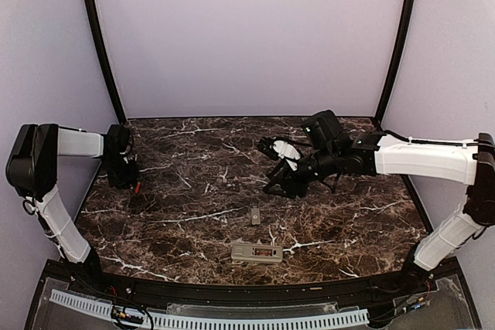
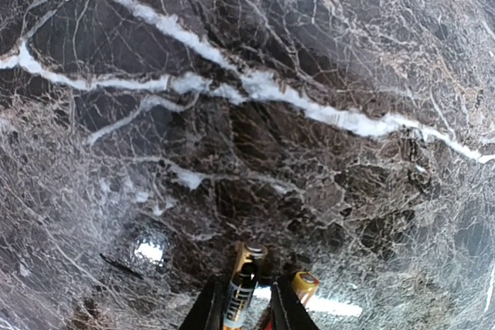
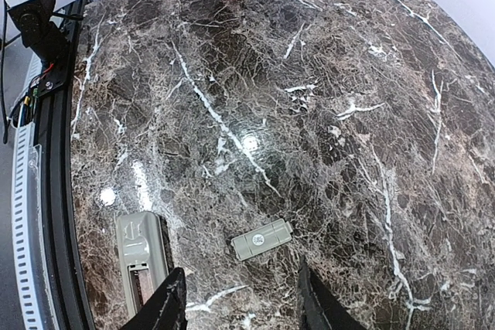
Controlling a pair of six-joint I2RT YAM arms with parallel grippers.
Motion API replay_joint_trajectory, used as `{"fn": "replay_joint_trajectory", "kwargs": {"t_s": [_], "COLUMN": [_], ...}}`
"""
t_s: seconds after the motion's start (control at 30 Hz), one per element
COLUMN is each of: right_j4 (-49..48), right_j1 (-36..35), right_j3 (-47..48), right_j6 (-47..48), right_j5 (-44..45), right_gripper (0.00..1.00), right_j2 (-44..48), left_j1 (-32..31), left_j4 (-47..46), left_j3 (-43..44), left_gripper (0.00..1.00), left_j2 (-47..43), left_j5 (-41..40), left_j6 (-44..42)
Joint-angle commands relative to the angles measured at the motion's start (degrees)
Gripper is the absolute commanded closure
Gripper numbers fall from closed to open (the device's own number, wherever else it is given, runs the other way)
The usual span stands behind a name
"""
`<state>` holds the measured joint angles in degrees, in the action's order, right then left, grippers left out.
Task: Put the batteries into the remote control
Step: Pick up the battery from the center of the board.
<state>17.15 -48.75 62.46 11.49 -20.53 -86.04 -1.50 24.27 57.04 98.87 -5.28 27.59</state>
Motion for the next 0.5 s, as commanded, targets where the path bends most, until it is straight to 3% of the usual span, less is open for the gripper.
{"fn": "replay_joint_trajectory", "kwargs": {"t_s": [0.0, 0.23, 0.47], "right_j4": [-0.15, 0.05, 0.14], "right_j1": [-0.03, -0.03, -0.03], "right_j3": [-0.41, -0.43, -0.47], "right_j6": [0.16, 0.27, 0.46], "right_j5": [-0.82, -0.82, -0.48], "right_gripper": [0.54, 0.54, 0.54], "right_j2": [-0.15, 0.15, 0.40], "left_j1": [0.19, 0.58, 0.79], "left_j4": [0.07, -0.28, -0.13], "left_j3": [-1.30, -1.43, -1.11], "left_gripper": [0.79, 0.83, 0.94], "left_j2": [0.05, 1.46, 1.94], "left_j5": [1.06, 0.33, 1.34], "left_j6": [-0.36, -0.29, 0.15]}}
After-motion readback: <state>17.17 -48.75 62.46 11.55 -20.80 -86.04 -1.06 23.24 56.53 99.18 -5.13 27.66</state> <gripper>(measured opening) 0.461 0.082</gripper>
